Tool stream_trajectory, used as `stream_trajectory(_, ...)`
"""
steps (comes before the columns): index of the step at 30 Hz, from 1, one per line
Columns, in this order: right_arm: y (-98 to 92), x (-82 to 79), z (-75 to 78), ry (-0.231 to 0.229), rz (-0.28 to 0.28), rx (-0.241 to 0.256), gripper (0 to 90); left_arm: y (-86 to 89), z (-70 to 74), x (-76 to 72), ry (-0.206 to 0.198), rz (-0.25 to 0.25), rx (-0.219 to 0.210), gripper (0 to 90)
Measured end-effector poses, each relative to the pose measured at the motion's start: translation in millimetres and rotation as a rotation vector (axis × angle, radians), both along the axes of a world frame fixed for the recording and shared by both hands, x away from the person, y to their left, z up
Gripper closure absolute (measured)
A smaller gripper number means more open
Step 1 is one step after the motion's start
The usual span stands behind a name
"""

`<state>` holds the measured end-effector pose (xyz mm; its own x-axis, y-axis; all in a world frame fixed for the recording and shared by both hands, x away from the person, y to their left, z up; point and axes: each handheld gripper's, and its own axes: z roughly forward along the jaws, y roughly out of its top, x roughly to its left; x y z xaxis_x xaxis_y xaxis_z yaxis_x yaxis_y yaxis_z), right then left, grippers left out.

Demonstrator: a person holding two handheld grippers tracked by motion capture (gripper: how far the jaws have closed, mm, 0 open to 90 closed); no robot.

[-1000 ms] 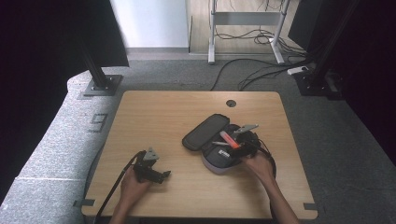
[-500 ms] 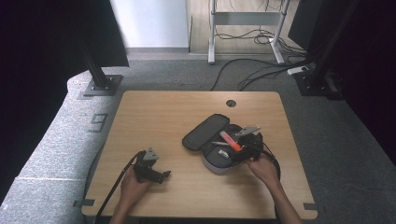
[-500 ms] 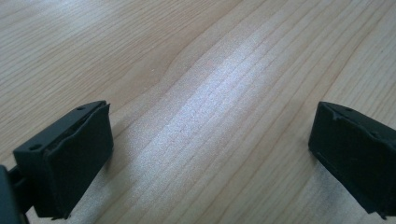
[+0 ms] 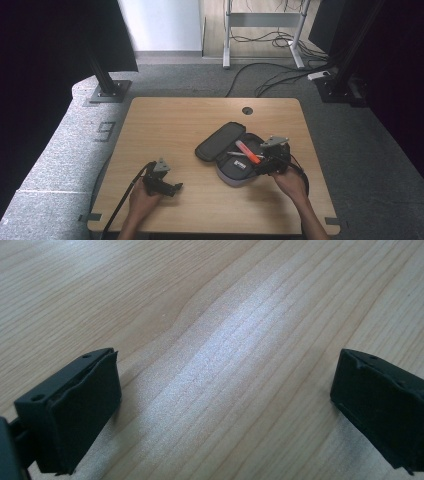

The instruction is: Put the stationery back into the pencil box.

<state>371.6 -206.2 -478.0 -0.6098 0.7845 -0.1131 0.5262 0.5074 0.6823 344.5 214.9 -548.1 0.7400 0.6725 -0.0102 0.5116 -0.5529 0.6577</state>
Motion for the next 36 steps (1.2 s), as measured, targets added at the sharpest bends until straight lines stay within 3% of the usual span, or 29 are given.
stream_trajectory(16,-33.9,-11.0,-4.0,-0.005,-0.049,-0.003,0.0,-0.1,-0.1,0.0,0.000,0.002,-0.001,0.0)
stream_trajectory(36,-60.2,-28.0,-48.9,0.025,-0.101,0.030,0.0,-0.1,0.0,0.0,0.000,0.001,-0.001,0.0)
